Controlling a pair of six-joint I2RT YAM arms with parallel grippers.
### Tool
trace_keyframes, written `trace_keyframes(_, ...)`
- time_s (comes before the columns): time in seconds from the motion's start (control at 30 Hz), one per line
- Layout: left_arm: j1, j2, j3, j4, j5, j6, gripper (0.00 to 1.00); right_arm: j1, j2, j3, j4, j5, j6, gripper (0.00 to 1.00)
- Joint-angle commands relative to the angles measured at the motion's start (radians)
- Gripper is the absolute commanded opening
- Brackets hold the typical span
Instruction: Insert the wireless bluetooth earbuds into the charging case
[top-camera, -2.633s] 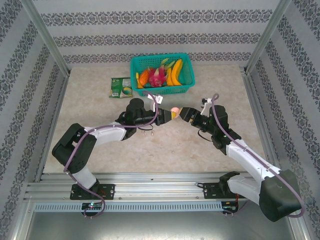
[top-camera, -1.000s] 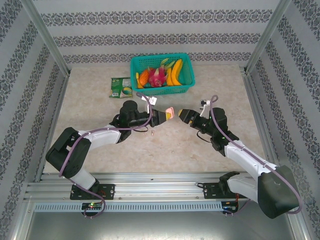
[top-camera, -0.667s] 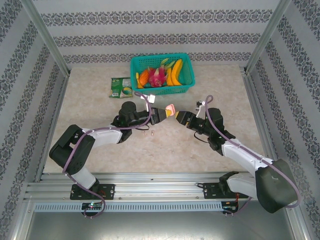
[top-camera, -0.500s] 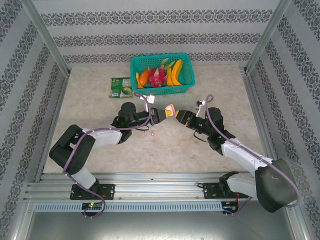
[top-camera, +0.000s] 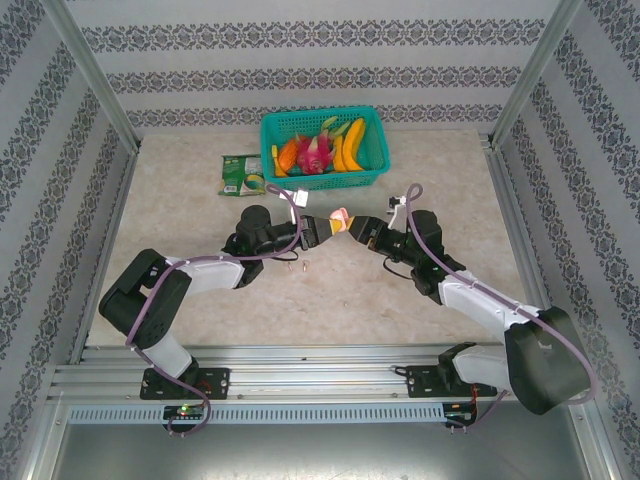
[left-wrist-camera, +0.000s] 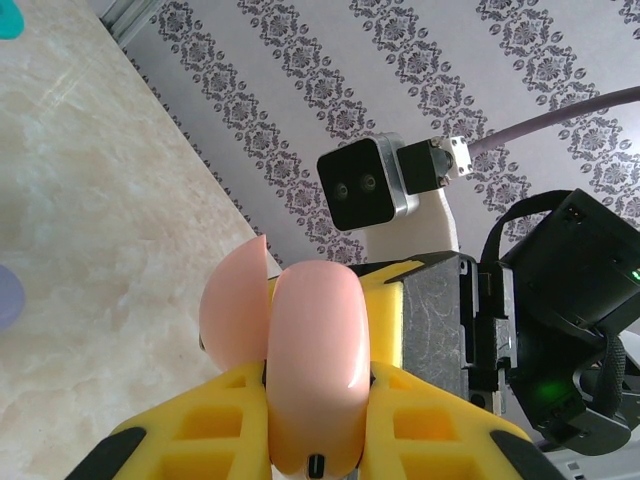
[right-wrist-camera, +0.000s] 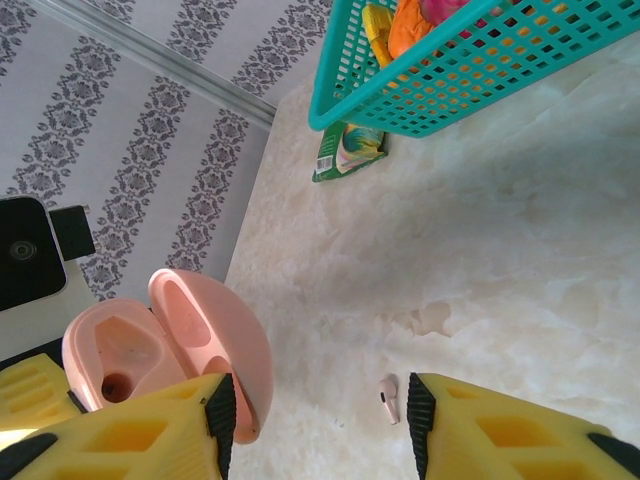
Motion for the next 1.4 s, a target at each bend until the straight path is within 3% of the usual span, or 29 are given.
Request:
trace_keyframes(0.0, 0.013, 0.013, -0.011, 0.084, -0.004, -0.011, 0.05, 0.012, 0.018, 0.036, 0.042, -0.003, 0.008, 0.5)
trace_keyframes(0.53, 0.013, 0.013, -0.015, 0.173, 0.013, -0.074, 0.05, 0.008, 0.076, 0.045, 0.07, -0.006, 0.015, 0.33)
trace_keyframes(1.0, 0.013, -0.01, 0.007, 0.179, 0.089, -0.096, 0.03, -0.061, 0.071, 0.018, 0.116, -0.155, -0.023, 0.31)
trace_keyframes(1.37, 0.012, -0.013, 0.021, 0.179, 0.105, -0.104, 0.03, -0.074, 0.106, 0.024, 0.117, -0.206, -0.044, 0.38)
